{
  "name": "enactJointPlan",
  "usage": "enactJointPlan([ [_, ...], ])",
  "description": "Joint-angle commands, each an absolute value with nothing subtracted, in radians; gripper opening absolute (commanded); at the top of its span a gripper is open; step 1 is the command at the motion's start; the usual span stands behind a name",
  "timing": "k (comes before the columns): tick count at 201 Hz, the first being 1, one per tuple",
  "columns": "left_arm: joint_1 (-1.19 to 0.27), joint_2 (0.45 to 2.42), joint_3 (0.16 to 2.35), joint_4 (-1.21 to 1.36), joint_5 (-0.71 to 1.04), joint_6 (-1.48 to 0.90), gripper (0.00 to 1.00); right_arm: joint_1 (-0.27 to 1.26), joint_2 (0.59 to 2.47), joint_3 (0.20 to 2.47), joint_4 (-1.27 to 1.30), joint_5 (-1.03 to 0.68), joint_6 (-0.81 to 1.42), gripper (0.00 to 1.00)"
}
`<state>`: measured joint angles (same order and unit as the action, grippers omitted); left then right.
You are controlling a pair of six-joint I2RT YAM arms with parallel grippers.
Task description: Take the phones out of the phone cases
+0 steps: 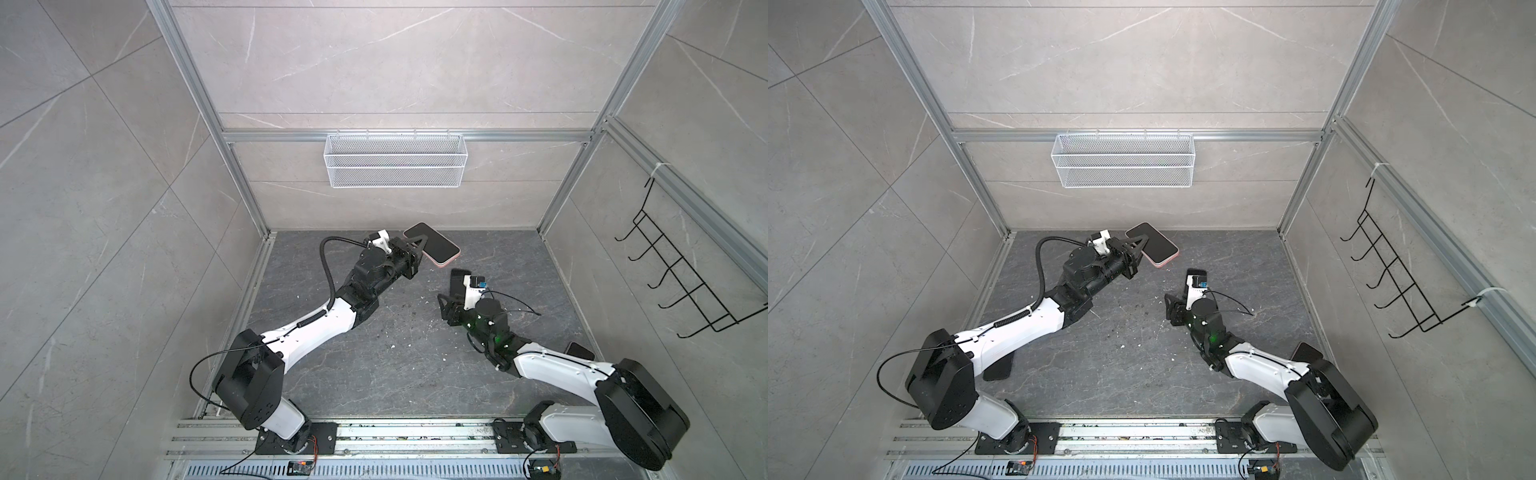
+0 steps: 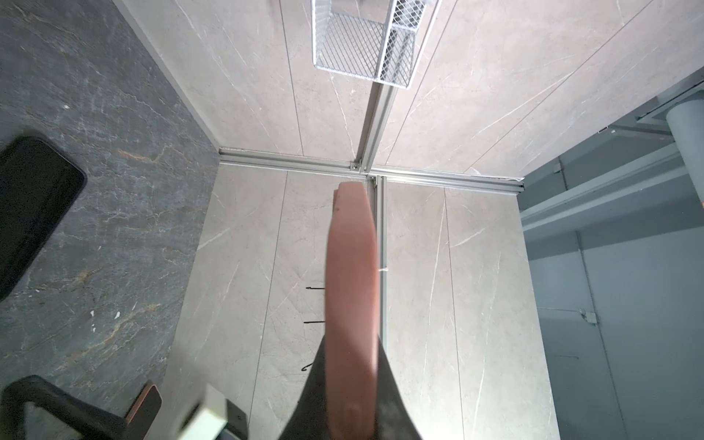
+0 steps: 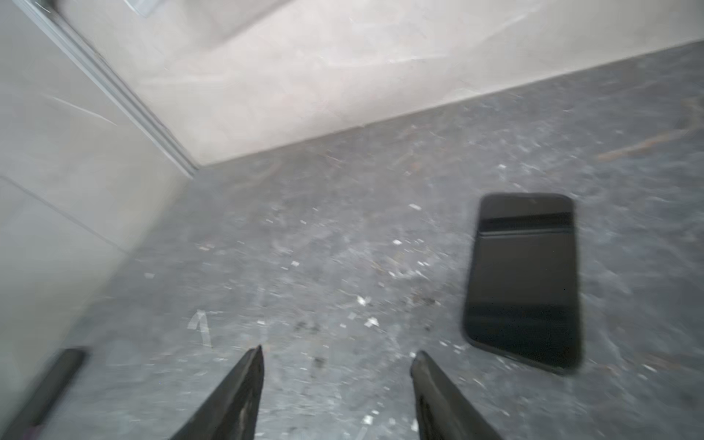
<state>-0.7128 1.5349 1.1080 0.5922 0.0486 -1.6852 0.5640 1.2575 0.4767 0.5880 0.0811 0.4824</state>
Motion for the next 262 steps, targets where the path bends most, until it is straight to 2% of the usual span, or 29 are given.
enactJointPlan([
  [1,-0.704,1.491,1.096,0.718,0.016,-1.712,0.00,0.527,1.184,0.502,0.647,-0.124,0.588,0.64],
  [49,-0.698,1.495,1.071,0.749,0.017,-1.718,0.00,0.494,1.145,0.553,0.704,-0.317,0.726,0.65],
  [120,-0.696,1.505,1.045,0.785,0.017,-1.729,0.00,0.457,1.222,0.552,1.004,-0.444,0.977,0.65],
  [163,-0.684,1.494,1.032,0.792,0.043,-1.694,0.00,0.427,1.205,0.533,1.008,-0.436,1.005,0.65],
  [171,-0.664,1.482,1.036,0.767,0.084,-1.643,0.00,0.402,1.182,0.532,0.966,-0.445,0.999,0.65],
  [187,-0.590,1.476,1.108,0.638,0.291,-1.527,0.00,0.365,1.102,0.546,0.805,-0.478,0.911,0.65],
  [219,-0.451,1.525,1.211,0.603,0.768,-1.344,0.00,0.354,1.028,0.757,0.182,-0.688,0.431,0.66],
  [240,-0.448,1.538,1.353,0.279,1.006,-0.972,0.00,0.354,1.065,0.909,-0.179,-0.762,0.171,0.66],
  [262,-0.449,1.538,1.458,-0.048,1.055,-0.632,0.00,0.355,1.076,1.007,-0.360,-0.709,0.026,0.64],
])
